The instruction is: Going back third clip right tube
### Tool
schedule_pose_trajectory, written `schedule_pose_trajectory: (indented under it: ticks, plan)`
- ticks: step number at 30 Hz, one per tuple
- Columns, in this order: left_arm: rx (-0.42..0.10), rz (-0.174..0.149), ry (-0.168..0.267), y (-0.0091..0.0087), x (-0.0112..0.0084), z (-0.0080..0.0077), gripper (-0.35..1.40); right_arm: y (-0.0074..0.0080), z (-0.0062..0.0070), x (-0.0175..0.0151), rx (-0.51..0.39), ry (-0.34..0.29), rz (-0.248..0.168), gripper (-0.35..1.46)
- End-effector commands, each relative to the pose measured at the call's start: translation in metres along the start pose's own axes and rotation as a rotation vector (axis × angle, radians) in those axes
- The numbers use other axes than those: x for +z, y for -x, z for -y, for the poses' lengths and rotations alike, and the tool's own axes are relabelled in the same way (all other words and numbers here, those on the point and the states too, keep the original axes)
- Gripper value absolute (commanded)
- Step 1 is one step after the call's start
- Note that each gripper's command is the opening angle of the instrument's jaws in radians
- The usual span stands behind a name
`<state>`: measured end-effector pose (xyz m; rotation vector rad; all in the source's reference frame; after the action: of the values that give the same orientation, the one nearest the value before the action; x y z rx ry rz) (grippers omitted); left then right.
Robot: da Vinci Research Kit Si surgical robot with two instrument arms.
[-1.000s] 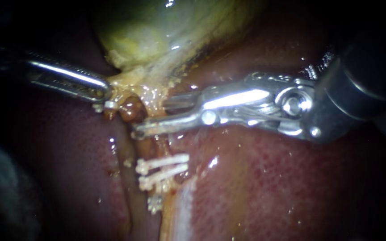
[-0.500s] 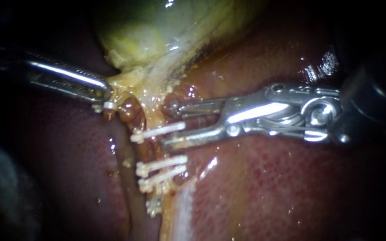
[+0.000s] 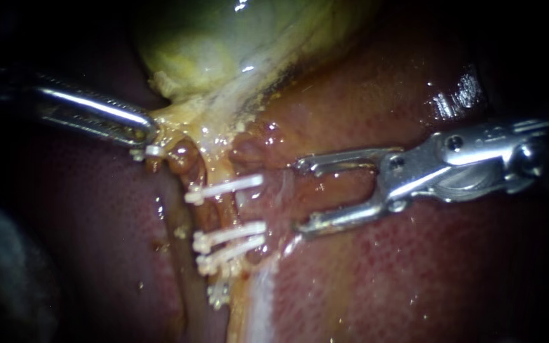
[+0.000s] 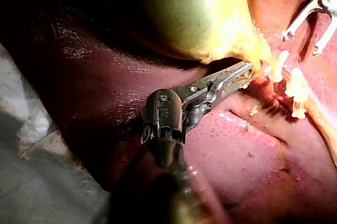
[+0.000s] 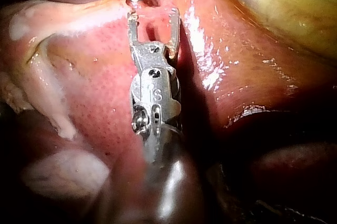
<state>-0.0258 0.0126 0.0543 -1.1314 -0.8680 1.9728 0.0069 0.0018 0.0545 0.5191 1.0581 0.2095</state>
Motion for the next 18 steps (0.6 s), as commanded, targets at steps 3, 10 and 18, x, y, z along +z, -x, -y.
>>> schedule_pose_trajectory:
  ticks: [3, 10, 18]
  plan:
    - [0.000, 0.000, 0.000, 0.0000, 0.0000, 0.0000, -0.35, 0.0001, 0.0002, -0.0014, -0.008, 0.011, 0.003, 0.50]
    - [0.001, -0.003, -0.008, 0.0000, 0.0015, 0.0004, -0.35, -0.0001, 0.0005, -0.0039, -0.012, 0.021, 0.001, 0.50]
    - [0.008, -0.003, -0.009, 0.0004, 0.0054, 0.0023, -0.35, -0.0003, 0.0006, -0.0046, -0.010, 0.021, 0.000, 0.50]
